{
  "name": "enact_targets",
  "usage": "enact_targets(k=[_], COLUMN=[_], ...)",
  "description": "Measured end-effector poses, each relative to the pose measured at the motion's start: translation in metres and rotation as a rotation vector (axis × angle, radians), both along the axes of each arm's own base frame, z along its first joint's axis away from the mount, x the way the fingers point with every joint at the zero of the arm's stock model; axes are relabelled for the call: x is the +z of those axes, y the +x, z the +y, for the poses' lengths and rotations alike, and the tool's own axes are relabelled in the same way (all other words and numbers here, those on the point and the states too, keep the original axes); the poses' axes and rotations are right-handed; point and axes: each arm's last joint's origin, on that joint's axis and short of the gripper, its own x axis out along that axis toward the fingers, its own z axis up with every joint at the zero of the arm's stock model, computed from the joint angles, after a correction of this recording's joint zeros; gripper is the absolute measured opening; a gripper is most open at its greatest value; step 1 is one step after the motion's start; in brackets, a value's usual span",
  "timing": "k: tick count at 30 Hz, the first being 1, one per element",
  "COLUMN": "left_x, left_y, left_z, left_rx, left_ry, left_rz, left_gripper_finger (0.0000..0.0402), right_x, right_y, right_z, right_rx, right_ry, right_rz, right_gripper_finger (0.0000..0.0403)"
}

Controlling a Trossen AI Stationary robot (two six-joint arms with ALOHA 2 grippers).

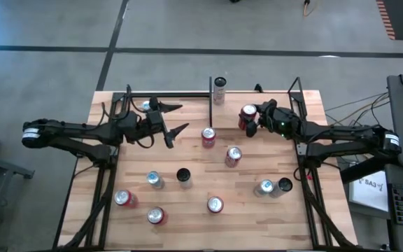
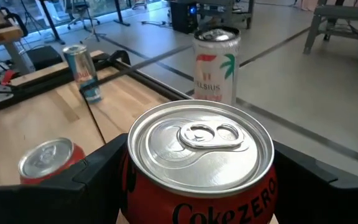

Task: Place canned beverage on shelf
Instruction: Put the top red black soda can on the shelf

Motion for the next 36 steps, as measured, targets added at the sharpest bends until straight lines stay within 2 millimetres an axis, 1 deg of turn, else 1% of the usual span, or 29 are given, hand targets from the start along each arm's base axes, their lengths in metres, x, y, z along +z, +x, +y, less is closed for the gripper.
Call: enact_targets(k=[4, 8, 11, 13, 17, 21, 24, 29, 33, 36], left_x=[-0.001, -0.001, -0.001, -0.001, -0.001, -0.001, 0.0, 0.002, 0.002, 0.002], left_y=[0.0, 0.001, 0.001, 0.001, 0.001, 0.002, 0.002, 0.001, 0.001, 0.001], left_z=[0.0, 0.0, 0.0, 0.0, 0.001, 0.002, 0.002, 0.002, 0.002, 0.002], left_rx=[0.0, 0.002, 0.005, 0.007, 0.009, 0.012, 0.013, 0.015, 0.016, 0.016], left_ry=[0.0, 0.026, 0.044, 0.052, 0.06, 0.059, 0.06, 0.062, 0.062, 0.062], left_rz=[0.003, 0.016, 0.022, 0.024, 0.027, 0.027, 0.014, -0.007, -0.007, -0.006], left_gripper_finger=[0.032, 0.032, 0.032, 0.032, 0.032, 0.032, 0.032, 0.032, 0.032, 0.032], right_x=[-0.009, -0.018, -0.023, -0.03, -0.043, -0.047, -0.044, -0.037, -0.039, -0.043], right_y=[-0.003, -0.008, -0.013, -0.017, -0.023, -0.024, -0.019, -0.001, 0.015, 0.022], right_z=[0.0, 0.0, 0.002, 0.003, 0.006, 0.006, 0.004, -0.003, -0.011, -0.014], right_rx=[-0.055, -0.109, -0.095, -0.082, -0.065, -0.093, -0.089, -0.094, -0.156, -0.172], right_ry=[0.009, -0.036, -0.099, -0.128, -0.138, -0.127, -0.16, -0.193, -0.196, -0.19], right_rz=[0.008, -0.022, -0.105, -0.124, -0.098, -0.1, -0.076, -0.033, 0.024, 0.054], right_gripper_finger=[0.0293, 0.0293, 0.0294, 0.0294, 0.0294, 0.0294, 0.0294, 0.0295, 0.0295, 0.0295])
